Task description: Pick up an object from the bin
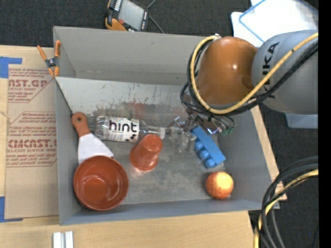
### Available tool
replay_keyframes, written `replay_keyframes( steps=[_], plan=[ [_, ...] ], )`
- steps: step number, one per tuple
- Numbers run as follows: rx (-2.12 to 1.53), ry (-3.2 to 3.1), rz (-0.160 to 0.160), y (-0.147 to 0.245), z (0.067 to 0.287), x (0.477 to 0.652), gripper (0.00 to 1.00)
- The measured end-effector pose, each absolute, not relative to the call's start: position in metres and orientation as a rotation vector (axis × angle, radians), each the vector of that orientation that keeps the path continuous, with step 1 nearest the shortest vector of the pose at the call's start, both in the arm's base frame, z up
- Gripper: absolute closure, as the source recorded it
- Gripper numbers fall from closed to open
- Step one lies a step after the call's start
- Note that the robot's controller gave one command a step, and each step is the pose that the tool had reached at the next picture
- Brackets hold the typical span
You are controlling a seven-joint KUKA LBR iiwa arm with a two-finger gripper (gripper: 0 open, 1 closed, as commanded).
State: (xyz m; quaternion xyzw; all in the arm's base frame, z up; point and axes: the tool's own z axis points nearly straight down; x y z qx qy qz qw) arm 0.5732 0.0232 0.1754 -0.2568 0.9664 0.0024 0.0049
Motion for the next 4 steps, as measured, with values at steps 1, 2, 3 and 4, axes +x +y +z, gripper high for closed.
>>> replay_keyframes(
  steps=[1, 2, 3, 4],
  plan=[
    [-0.815, 3.013, 0.01, 0.004, 0.161, 0.578, 1.0],
    [-0.895, 2.995, 0.007, -0.015, 0.148, 0.581, 1.0],
    [-0.818, 3.02, 0.011, -0.028, 0.138, 0.577, 1.0],
    [-0.889, 2.99, 0.008, -0.023, 0.173, 0.569, 1.0]
  ],
)
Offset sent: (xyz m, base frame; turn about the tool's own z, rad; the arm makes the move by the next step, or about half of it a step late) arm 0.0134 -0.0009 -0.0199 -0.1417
